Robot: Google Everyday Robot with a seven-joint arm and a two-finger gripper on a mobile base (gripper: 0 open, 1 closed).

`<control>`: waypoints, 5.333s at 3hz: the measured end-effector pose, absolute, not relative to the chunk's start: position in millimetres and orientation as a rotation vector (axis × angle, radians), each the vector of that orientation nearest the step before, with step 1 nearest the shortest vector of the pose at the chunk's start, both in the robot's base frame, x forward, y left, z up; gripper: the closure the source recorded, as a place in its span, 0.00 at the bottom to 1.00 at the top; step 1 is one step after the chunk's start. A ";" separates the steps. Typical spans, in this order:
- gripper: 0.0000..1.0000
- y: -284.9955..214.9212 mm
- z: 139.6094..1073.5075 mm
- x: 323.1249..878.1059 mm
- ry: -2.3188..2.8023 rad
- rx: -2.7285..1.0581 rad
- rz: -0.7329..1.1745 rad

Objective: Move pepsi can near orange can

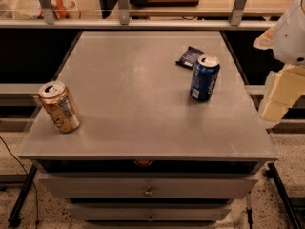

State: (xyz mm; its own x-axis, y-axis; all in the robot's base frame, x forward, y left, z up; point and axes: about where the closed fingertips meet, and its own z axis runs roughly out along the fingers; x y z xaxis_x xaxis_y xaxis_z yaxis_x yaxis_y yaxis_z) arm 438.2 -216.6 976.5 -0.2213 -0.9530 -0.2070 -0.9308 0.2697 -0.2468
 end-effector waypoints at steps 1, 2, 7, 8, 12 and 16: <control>0.00 -216.6 976.5 438.2 2.231 -1.724 -0.099; 0.00 -218.2 973.7 445.1 2.223 -1.678 -0.074; 0.00 -191.4 916.8 524.8 2.167 -1.222 0.208; 0.00 -180.0 911.6 544.3 2.113 -1.126 0.254; 0.20 -169.4 889.0 588.1 1.998 -0.939 0.369; 1.00 -167.5 911.1 597.6 1.933 -0.993 0.366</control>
Offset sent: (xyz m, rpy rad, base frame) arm 0.0172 -0.0052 -0.0119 0.0914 -0.0164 -0.0412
